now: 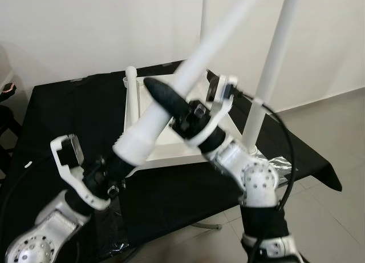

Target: Building children table

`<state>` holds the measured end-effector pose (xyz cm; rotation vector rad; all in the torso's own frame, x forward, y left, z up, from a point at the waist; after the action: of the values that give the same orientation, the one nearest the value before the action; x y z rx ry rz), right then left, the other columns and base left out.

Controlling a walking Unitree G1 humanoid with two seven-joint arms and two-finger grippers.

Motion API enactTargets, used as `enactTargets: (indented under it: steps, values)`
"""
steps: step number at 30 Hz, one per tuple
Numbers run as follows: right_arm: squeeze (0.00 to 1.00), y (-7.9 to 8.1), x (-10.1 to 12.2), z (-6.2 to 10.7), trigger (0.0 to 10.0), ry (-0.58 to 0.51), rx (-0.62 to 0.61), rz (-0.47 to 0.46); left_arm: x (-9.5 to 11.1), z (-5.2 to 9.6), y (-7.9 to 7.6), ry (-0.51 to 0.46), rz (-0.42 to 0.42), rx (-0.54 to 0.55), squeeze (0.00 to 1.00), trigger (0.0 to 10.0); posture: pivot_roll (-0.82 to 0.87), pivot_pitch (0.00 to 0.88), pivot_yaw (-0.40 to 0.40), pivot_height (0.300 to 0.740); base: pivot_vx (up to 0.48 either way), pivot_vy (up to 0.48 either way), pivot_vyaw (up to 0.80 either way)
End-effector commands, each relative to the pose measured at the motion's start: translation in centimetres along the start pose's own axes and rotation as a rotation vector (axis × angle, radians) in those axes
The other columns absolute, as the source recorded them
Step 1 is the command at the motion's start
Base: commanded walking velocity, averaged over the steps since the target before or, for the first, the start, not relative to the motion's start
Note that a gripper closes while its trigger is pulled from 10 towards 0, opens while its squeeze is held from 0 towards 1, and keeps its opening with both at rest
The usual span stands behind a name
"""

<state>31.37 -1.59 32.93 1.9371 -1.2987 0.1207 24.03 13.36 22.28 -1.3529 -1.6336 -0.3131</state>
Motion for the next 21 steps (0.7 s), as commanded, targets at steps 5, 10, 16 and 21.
enactTargets:
  steps: [5, 10, 16, 21]
  values:
    - [0.0, -0.1, 2.9, -0.7, 0.0, -0.098, -0.019, 0.063, -1.5, 1.7, 1.4, 0.096, -0.011, 0.069, 1.0, 10.0, -0.02, 0.016, -0.019, 0.74, 0.0, 0.0, 0.0]
    - [0.0, -1.3, 4.0, -0.8, 0.0, -0.078, -0.115, 0.216, -1.9, 3.8, 3.9, 0.163, -0.091, 0.222, 1.0, 10.0, -0.01, 0.015, -0.02, 0.74, 0.0, 0.0, 0.0]
    - [0.0, -5.6, 0.1, 0.2, 0.0, 0.219, -0.33, 0.546, -1.1, 4.7, 8.7, 0.174, -0.234, 0.522, 0.77, 10.0, -0.02, 0.025, -0.024, 0.74, 0.0, 0.0, 0.0]
    - [0.0, -7.9, -2.2, 2.6, 10.0, 0.365, -0.438, 0.652, 1.1, 5.6, 12.6, 0.092, -0.385, 0.88, 0.0, 10.0, -0.02, 0.039, -0.028, 0.74, 0.0, 0.0, 0.0]
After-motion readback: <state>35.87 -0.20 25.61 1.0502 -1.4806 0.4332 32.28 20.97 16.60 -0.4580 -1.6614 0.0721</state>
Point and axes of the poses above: a point about 5 cm out from each wrist's last joint towards the gripper, its own z axis pointing back from the gripper into the wrist, its own x axis along the axis of the wrist's last joint, y = z × x, the point moved 5 cm from there along -z, pointing out of the wrist towards the gripper, and after that the axes turned 8 degrees about -z, right-handed, at the moved point
